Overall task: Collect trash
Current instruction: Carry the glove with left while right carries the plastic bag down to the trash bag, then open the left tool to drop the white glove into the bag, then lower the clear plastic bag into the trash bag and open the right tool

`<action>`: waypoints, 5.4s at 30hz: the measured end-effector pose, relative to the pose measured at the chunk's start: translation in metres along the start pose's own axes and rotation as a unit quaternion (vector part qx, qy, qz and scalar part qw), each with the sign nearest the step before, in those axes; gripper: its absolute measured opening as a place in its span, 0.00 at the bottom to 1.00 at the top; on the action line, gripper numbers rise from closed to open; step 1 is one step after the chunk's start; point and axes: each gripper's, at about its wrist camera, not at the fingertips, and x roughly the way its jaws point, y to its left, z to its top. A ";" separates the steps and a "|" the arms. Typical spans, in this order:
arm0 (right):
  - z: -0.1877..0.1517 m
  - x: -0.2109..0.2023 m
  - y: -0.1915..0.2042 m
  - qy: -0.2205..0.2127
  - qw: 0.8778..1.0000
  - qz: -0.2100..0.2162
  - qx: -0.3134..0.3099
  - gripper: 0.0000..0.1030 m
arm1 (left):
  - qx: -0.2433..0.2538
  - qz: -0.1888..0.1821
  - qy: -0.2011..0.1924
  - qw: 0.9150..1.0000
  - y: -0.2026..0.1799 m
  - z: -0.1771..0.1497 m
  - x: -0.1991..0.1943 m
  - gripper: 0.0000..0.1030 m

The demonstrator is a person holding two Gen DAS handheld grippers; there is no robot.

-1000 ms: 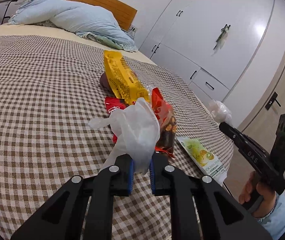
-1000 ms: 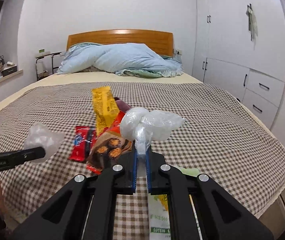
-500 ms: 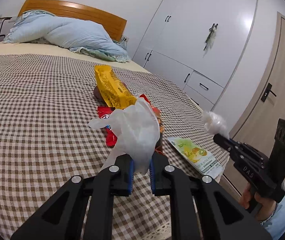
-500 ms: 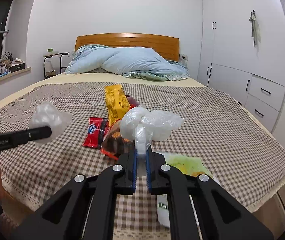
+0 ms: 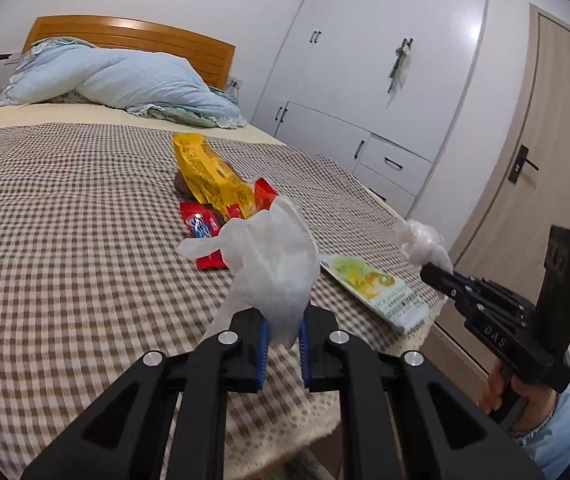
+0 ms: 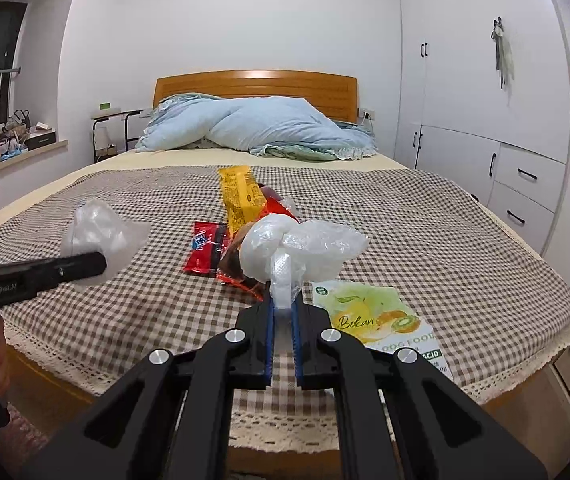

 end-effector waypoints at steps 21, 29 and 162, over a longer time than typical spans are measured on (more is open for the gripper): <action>-0.024 -0.034 0.001 0.007 0.999 0.021 0.024 0.07 | 0.019 0.005 -0.006 1.000 -0.028 -0.055 -0.049 0.10; -0.030 -0.040 0.002 0.003 0.999 0.036 0.032 0.07 | 0.033 0.027 -0.007 0.999 -0.030 -0.072 -0.053 0.10; -0.213 0.027 0.057 0.368 0.924 0.107 -0.019 0.07 | -0.180 0.163 0.381 0.892 0.029 -0.268 0.073 0.93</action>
